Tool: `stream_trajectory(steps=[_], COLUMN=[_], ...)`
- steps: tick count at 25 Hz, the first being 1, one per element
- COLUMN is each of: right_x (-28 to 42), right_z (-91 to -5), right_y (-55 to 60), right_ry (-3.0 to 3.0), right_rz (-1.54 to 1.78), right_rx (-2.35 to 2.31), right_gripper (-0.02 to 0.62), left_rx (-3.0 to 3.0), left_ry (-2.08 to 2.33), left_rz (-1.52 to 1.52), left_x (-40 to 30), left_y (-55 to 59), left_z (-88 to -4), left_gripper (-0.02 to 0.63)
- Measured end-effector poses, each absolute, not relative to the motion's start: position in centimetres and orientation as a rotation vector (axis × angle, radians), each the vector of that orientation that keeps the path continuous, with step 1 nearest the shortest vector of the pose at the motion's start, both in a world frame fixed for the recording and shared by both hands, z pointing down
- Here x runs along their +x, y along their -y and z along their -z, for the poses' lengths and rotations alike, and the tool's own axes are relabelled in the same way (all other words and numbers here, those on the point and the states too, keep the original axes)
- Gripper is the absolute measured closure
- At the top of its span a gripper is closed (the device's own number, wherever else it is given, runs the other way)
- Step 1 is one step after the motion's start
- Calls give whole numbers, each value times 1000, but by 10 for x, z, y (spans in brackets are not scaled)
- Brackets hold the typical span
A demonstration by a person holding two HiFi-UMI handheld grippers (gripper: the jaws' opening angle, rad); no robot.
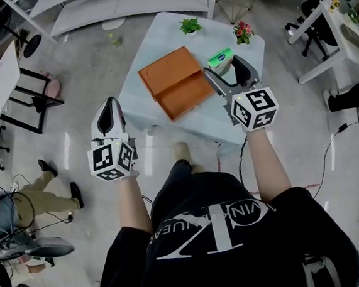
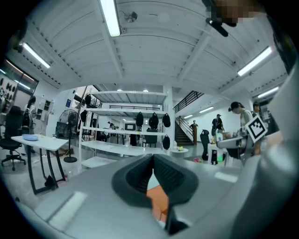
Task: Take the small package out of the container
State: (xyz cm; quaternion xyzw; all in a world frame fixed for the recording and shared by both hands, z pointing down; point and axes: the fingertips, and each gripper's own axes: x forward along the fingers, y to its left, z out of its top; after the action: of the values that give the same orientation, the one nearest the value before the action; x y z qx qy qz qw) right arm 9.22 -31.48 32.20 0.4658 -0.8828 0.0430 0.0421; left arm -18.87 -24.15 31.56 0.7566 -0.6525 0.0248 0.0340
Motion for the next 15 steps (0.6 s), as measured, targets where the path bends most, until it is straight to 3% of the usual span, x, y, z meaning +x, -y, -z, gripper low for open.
stream_trajectory(steps=[15], right_x=[105], right_z=[-306], right_y=[321], right_ry=[2760], right_rz=[-173], right_rx=[1483], right_gripper=[230], left_rx=[2340], left_ry=[2018], left_rz=[-73], left_x=[-187], left_y=[246], left_z=[-304], left_gripper=[606])
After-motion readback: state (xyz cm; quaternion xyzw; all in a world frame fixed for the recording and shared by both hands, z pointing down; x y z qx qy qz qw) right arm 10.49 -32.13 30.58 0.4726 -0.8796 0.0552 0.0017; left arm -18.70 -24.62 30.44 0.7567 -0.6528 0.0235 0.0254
